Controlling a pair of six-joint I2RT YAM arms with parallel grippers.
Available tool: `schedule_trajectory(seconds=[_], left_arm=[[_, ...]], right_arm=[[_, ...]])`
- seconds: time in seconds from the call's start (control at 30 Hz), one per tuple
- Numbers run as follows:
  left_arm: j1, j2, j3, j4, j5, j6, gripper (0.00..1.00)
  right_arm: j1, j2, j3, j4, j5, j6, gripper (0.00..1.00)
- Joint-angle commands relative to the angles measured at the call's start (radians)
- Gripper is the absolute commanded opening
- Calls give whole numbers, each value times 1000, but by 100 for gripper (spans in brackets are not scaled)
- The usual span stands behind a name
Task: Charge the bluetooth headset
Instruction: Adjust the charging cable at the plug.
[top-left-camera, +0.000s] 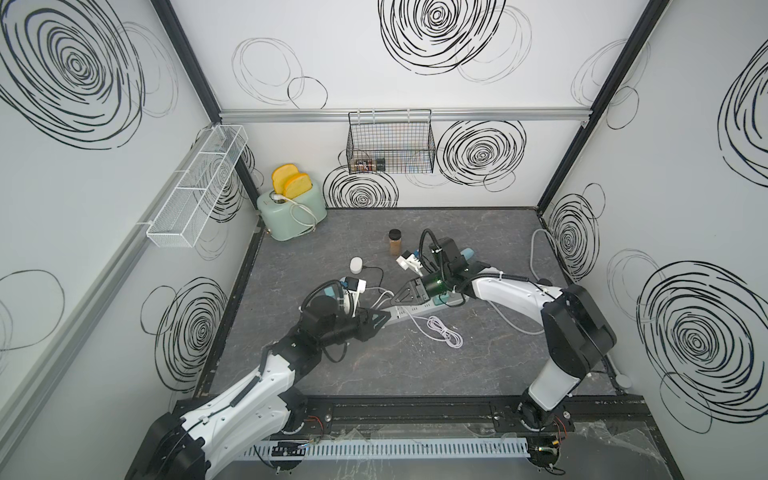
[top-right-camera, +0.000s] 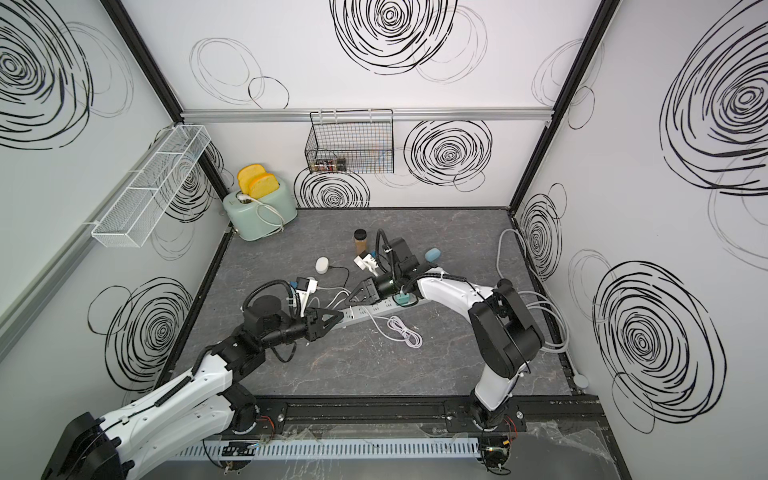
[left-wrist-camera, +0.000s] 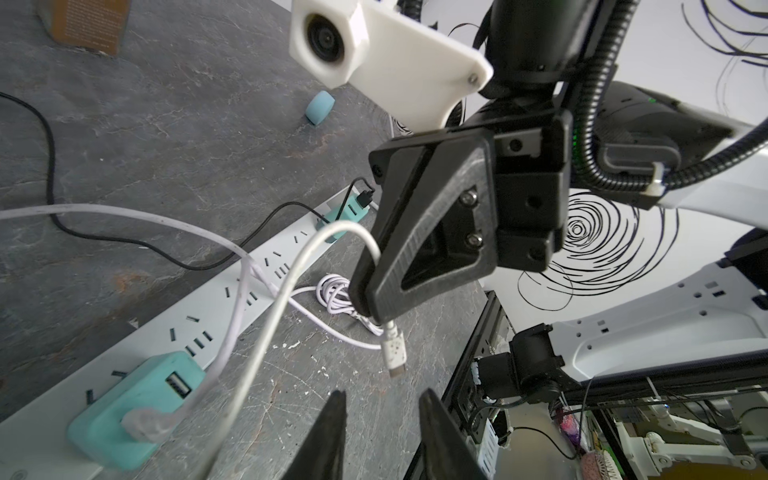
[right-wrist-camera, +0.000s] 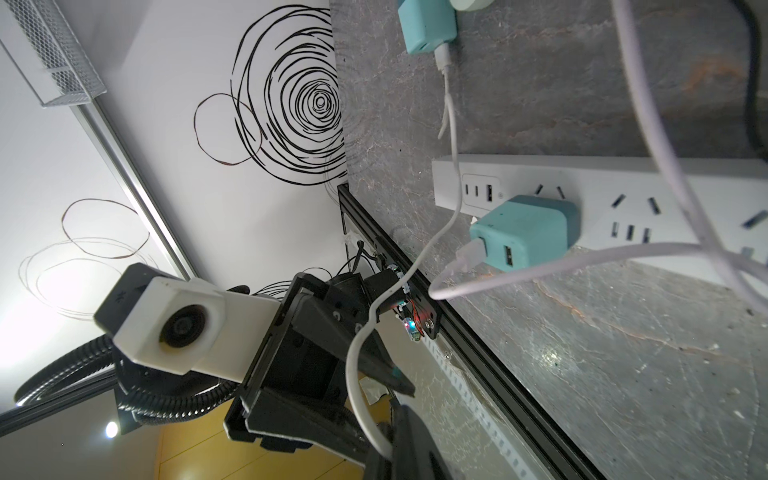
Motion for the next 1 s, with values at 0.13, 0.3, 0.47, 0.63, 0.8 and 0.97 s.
schedule_trajectory(seconds=[0.13, 0.3, 0.47, 0.63, 0.8, 0.97], left_arm=[[7, -4, -28, 166, 85, -54, 34], [9, 21, -42, 209, 88, -84, 33], [10, 22, -45, 218, 70, -89, 33], [10, 41, -69, 325, 86, -140, 33], [10, 51, -71, 328, 70, -138, 35], [10, 48, -63, 297, 50, -119, 38]], right_arm=[[8, -35, -35, 139, -45, 117, 3], [13, -35, -41, 184, -55, 157, 2], [14, -41, -49, 211, -62, 183, 2], [20, -49, -67, 251, -70, 216, 2], [28, -53, -78, 282, -73, 241, 2], [36, -60, -82, 304, -72, 265, 2]])
